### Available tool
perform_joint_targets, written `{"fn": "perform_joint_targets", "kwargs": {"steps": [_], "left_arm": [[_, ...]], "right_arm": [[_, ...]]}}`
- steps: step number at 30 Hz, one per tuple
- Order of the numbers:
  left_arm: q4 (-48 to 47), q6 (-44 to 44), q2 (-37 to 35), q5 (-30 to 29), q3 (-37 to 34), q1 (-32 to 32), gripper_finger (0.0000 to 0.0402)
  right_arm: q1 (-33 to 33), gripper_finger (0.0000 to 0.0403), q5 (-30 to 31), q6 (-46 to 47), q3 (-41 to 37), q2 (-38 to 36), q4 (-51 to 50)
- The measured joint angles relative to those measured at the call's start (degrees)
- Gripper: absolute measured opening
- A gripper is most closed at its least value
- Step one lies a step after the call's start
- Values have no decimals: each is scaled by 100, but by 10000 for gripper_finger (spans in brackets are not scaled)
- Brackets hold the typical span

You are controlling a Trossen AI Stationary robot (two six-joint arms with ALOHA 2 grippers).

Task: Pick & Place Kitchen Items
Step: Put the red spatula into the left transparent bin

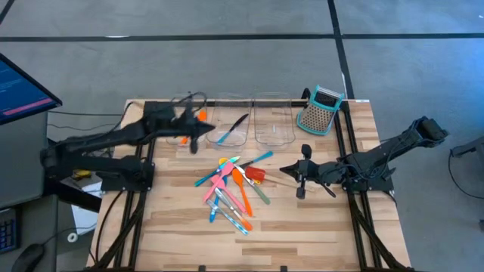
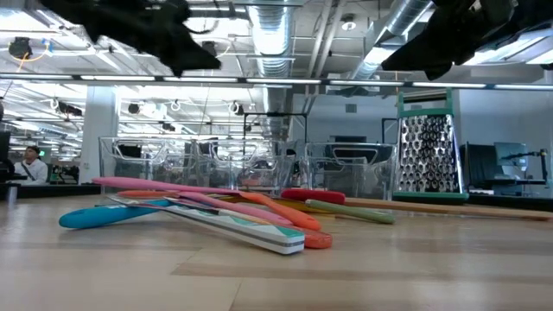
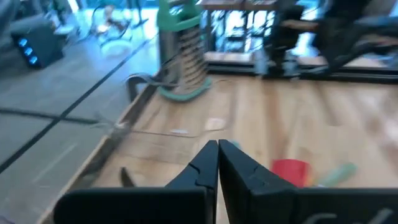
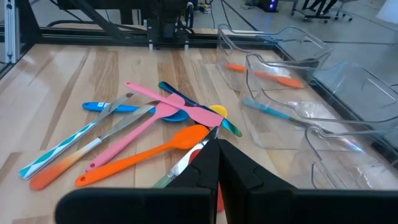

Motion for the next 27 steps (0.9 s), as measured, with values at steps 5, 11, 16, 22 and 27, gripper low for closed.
{"fn": "perform_joint_targets", "kwargs": {"steps": [5, 11, 16, 22, 27], "left_arm": [[16, -460, -1223, 3, -675, -555, 1], [16, -758, -1992, -24, -1060, -1174, 1], [20, -770, -2049, -93, -1191, -1496, 1], [40, -772, -1907, -288, -1247, -1714, 1], [61, -773, -1803, -334, -1248, -1819, 1]], "right_arm": [[0, 0, 0, 0, 0, 0, 1], [-6, 0, 2, 0, 0, 0, 3], [-15, 0, 2, 4, 0, 0, 120], [-15, 0, 1, 4, 0, 0, 236], [-15, 0, 2, 2, 0, 0, 234]]}}
